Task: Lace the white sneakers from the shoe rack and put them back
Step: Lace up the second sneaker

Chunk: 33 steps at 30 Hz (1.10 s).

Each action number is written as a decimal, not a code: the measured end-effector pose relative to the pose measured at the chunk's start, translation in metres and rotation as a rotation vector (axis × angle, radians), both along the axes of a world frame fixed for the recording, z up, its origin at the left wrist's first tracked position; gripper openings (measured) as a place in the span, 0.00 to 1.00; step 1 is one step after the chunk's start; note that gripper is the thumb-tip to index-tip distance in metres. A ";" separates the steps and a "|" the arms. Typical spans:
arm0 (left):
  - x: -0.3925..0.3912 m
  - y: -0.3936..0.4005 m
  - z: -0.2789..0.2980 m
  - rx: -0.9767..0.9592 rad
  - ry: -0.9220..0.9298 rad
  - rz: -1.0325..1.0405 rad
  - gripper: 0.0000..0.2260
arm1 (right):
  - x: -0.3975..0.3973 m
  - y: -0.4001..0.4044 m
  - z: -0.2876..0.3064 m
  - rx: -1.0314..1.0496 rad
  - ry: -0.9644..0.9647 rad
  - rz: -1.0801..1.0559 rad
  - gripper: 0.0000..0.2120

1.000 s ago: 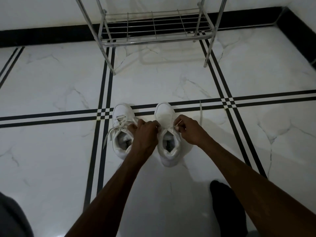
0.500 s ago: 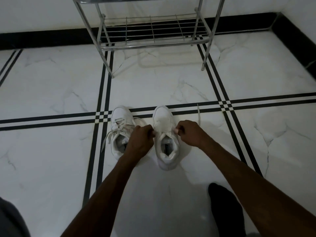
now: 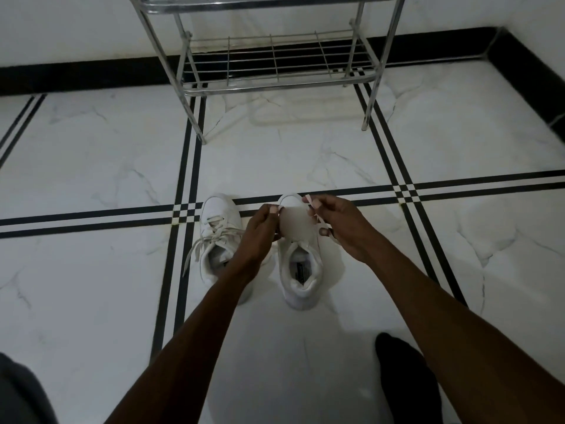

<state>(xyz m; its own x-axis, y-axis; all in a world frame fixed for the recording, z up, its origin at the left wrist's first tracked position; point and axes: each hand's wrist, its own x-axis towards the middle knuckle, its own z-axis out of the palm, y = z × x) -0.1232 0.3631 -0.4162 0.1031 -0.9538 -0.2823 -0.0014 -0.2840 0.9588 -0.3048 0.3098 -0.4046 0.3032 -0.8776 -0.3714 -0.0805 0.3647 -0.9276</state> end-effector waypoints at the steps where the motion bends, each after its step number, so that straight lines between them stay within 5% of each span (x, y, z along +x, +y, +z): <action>1: 0.001 0.001 -0.002 -0.019 -0.006 -0.015 0.13 | 0.000 0.000 -0.003 -0.007 0.014 0.010 0.11; 6: 0.000 -0.001 -0.001 -0.127 -0.120 -0.108 0.12 | 0.000 -0.001 -0.005 -0.014 0.066 0.090 0.20; 13: -0.006 -0.009 -0.003 -0.220 -0.403 -0.183 0.15 | 0.014 -0.003 0.000 -0.033 0.195 -0.109 0.09; 18: -0.009 -0.010 0.000 -0.223 -0.376 -0.144 0.11 | 0.015 -0.007 -0.003 -0.074 0.135 0.038 0.07; 22: -0.007 -0.013 -0.005 -0.227 -0.383 -0.127 0.30 | 0.012 -0.006 -0.005 -0.084 0.066 0.188 0.10; 25: -0.007 -0.014 -0.009 -0.199 -0.396 -0.130 0.37 | 0.019 -0.006 -0.008 -0.123 0.126 0.056 0.12; 29: -0.007 -0.012 -0.011 -0.079 -0.220 -0.069 0.31 | 0.024 -0.005 -0.014 0.038 -0.013 -0.085 0.10; 33: -0.001 -0.011 -0.015 -0.018 -0.080 0.014 0.23 | 0.013 -0.006 -0.004 -0.052 0.007 0.078 0.10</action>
